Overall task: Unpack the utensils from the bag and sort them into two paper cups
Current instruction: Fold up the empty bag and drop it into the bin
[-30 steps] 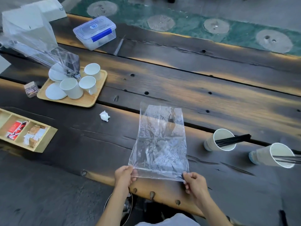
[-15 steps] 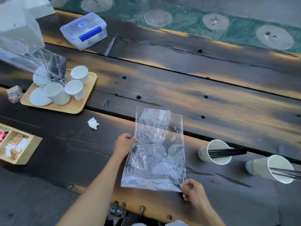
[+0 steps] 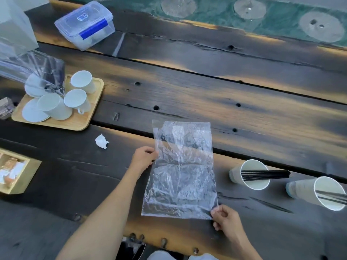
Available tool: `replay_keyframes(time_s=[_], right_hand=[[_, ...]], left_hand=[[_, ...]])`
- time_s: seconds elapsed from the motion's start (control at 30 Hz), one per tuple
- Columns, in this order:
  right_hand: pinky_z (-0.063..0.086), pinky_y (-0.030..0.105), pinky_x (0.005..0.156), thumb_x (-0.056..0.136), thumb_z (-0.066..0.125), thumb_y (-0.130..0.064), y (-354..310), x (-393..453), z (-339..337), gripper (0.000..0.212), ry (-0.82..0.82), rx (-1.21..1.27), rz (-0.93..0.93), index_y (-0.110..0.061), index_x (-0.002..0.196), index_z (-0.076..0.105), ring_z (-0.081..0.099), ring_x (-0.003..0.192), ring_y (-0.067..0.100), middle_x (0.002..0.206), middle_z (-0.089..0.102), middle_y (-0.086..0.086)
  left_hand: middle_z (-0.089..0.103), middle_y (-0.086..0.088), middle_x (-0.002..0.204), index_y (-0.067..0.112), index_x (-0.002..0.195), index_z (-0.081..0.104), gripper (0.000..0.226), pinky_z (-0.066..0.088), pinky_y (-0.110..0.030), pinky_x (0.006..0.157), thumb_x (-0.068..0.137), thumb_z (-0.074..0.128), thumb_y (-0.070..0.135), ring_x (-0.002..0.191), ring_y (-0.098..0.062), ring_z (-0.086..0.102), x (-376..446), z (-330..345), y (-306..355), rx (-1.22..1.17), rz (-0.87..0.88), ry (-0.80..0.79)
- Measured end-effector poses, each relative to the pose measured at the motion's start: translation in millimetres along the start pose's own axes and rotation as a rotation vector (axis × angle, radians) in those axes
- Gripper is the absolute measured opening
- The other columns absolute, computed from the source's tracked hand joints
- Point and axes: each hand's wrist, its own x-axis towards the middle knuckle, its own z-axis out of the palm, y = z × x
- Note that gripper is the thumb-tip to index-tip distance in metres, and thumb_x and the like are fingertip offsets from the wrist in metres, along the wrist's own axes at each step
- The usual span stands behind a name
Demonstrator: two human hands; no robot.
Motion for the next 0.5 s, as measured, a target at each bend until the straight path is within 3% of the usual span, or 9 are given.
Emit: replay_keyframes(time_s=[0.1,0.17,0.27,0.33,0.4,0.5], right_hand=[[0.048,0.029,0.066,0.094,0.063,-0.019,-4,-3,9,0.017,0.068,0.407,0.116,-0.003,0.090,0.064,0.065,0.072,0.021,0.083,0.071,0.013],[0.051,0.032,0.080,0.090,0.063,-0.028,-8,-5,21,0.027,0.080,0.694,0.209,-0.006,0.105,0.061,0.068,0.094,0.023,0.105,0.072,0.013],[0.060,0.031,0.069,0.083,0.063,-0.036,-14,-11,44,0.040,0.059,1.015,0.267,-0.010,0.113,0.056,0.074,0.091,0.019,0.125,0.065,0.014],[0.060,0.033,0.068,0.073,0.073,-0.042,-21,-14,57,0.061,0.029,1.118,0.277,-0.007,0.120,0.055,0.072,0.095,0.019,0.131,0.063,0.013],[0.061,0.039,0.076,0.068,0.074,-0.043,-29,-16,64,0.071,0.015,1.159,0.271,-0.003,0.124,0.056,0.071,0.098,0.021,0.130,0.062,0.013],[0.045,0.045,0.104,0.089,0.058,-0.035,-36,-25,76,0.041,-0.019,1.096,0.305,-0.013,0.123,0.056,0.061,0.112,0.027,0.123,0.062,0.013]], left_hand=[[0.069,-0.004,0.075,0.012,0.076,0.071,0.017,0.050,-0.033,0.066,0.087,0.066,0.024,0.074,-0.022,0.060,1,7,-3,0.058,0.001,0.037],[0.070,-0.011,0.080,0.003,0.083,0.069,0.027,0.054,-0.038,0.074,0.088,0.066,0.029,0.075,-0.023,0.062,-4,12,1,0.075,-0.012,0.071],[0.070,-0.005,0.085,0.009,0.091,0.064,0.029,0.059,-0.039,0.072,0.082,0.072,0.036,0.077,-0.021,0.067,-14,22,4,0.151,0.000,0.064],[0.070,-0.005,0.089,0.014,0.098,0.060,0.030,0.059,-0.031,0.058,0.079,0.075,0.031,0.068,-0.018,0.069,-22,26,4,0.112,-0.036,0.037],[0.070,-0.006,0.093,0.015,0.109,0.058,0.034,0.058,-0.031,0.060,0.080,0.074,0.023,0.069,-0.018,0.069,-27,31,0,0.033,-0.072,0.061],[0.068,-0.010,0.095,0.014,0.114,0.055,0.030,0.055,-0.035,0.065,0.087,0.067,0.012,0.064,-0.018,0.064,-34,37,-7,-0.163,-0.123,0.130]])
